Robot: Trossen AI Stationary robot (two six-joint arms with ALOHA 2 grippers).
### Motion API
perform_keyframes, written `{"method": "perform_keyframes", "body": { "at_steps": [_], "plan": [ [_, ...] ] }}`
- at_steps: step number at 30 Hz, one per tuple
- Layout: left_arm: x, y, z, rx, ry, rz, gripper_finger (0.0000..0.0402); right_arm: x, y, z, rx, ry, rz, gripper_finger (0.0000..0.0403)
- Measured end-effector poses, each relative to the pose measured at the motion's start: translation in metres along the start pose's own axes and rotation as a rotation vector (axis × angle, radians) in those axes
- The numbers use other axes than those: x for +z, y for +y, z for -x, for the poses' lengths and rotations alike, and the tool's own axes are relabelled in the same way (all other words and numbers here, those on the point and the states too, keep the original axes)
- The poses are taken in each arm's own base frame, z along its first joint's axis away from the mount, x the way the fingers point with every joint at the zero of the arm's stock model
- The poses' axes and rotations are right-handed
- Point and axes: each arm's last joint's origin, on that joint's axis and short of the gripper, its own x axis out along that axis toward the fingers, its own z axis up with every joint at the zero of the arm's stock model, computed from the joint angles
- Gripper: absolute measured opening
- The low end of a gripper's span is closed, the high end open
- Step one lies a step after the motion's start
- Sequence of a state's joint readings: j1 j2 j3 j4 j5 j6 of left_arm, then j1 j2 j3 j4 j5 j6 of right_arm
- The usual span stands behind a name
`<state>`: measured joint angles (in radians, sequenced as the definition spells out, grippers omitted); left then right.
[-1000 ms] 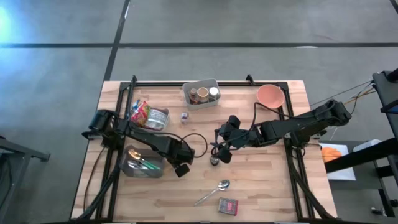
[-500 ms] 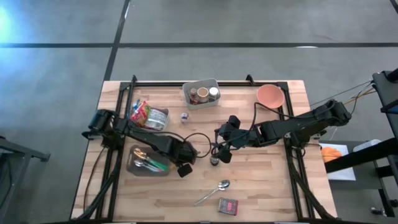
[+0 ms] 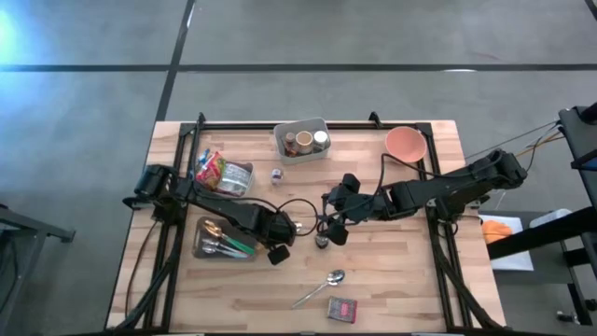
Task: Pick & Place Food Item
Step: Put the yellow spoon into the black bin
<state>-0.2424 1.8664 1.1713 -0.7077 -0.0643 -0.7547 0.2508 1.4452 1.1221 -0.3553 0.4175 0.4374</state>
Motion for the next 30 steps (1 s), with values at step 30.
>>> {"method": "perform_keyframes", "body": {
  "at_steps": [30],
  "plan": [
    [-0.002, 0.005, 0.042, 0.026, -0.037, -0.002, 0.0126, 0.000, 0.000, 0.000, 0.003, 0.001, 0.000, 0.0282]
  ]
}}
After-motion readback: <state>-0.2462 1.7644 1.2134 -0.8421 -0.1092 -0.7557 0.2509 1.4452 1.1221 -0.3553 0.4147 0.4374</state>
